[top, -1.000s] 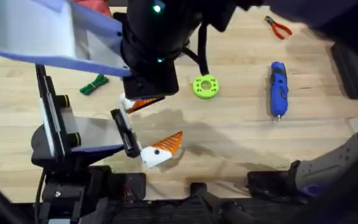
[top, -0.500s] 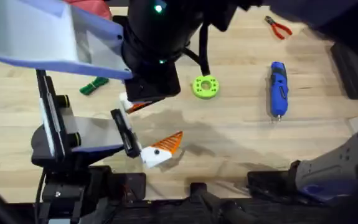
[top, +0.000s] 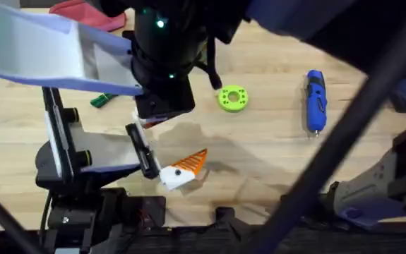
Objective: Pick up the gripper from the table and insert it into the empty holder that is missing its gripper. Then pick up a screw, insert it into the mounting hole, and use the screwdriver to tighten it. Finally, clean up the table by picking up the vegetable and placing it into the bucket.
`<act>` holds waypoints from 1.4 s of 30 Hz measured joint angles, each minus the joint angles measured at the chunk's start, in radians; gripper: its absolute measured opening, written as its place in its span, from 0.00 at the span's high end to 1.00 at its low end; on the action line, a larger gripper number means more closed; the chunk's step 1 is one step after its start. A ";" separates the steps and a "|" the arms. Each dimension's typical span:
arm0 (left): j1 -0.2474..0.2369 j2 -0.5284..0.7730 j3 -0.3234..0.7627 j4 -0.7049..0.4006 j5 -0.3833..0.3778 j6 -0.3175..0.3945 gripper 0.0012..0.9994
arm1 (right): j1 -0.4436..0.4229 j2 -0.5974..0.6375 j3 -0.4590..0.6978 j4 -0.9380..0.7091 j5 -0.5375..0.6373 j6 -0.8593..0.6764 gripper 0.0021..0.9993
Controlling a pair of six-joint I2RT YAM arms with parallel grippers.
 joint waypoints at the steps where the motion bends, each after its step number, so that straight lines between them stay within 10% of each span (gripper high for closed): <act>1: 0.000 0.000 0.000 0.000 0.000 0.000 0.01 | 0.000 0.000 0.000 0.000 0.000 0.000 1.00; 42: 0.000 0.000 0.000 0.000 0.000 0.000 0.01 | 0.016 0.025 0.000 0.003 -0.003 0.000 1.00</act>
